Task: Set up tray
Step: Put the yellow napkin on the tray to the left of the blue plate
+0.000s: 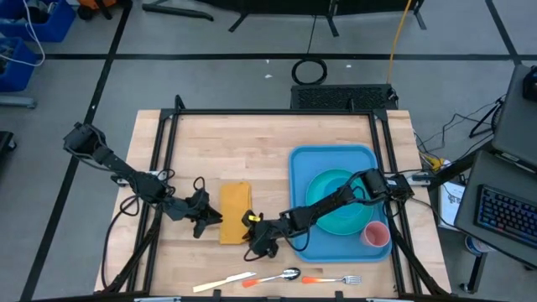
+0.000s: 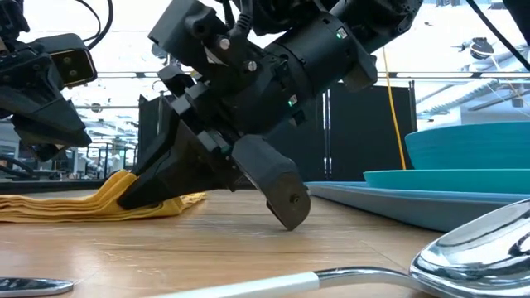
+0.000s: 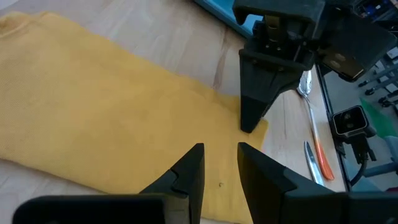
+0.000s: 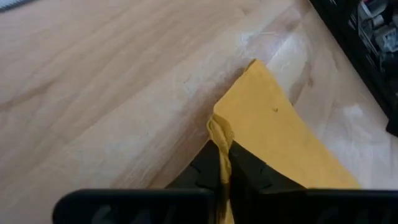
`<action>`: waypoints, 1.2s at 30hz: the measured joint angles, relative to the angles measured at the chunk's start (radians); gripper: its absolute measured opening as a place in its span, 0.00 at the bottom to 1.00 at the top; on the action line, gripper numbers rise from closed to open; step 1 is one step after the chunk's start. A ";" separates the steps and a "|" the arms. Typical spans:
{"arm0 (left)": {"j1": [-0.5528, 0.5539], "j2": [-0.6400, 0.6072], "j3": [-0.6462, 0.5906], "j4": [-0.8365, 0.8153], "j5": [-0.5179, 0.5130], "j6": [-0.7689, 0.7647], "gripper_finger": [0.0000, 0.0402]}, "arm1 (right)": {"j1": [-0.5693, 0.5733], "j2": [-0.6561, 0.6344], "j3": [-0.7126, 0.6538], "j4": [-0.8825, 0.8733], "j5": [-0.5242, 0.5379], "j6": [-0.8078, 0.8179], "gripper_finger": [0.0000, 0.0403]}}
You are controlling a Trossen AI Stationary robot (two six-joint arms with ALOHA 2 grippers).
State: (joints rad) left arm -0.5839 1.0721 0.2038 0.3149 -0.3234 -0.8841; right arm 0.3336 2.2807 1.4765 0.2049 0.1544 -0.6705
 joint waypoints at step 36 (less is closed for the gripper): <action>-0.148 0.000 0.000 0.000 -0.004 0.389 0.25 | -0.039 -0.095 -0.004 0.068 -0.051 0.246 0.00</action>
State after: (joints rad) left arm -0.7323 1.0725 0.2039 0.3153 -0.3274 -0.4949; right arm 0.2947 2.1857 1.4727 0.2725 0.1039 -0.4242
